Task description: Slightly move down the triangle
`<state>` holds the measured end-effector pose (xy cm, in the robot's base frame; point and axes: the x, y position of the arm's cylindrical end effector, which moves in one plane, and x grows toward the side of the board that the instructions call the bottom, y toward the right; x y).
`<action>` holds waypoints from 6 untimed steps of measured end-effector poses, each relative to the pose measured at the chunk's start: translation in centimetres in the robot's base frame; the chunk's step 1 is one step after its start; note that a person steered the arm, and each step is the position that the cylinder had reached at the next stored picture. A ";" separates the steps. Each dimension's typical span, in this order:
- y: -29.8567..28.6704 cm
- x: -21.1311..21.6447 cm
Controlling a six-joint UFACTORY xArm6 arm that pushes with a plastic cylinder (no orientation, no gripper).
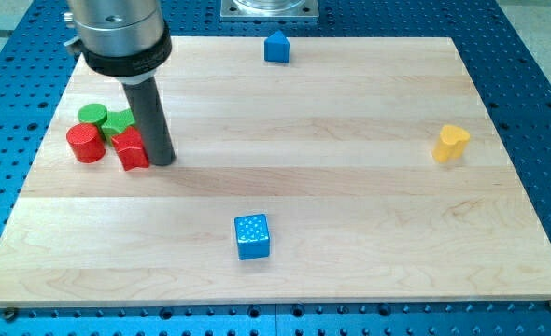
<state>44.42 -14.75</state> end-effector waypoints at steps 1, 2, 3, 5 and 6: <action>1.1 0.0; 7.4 -4.5; 10.2 -12.9; 13.9 -24.8; 23.7 -18.8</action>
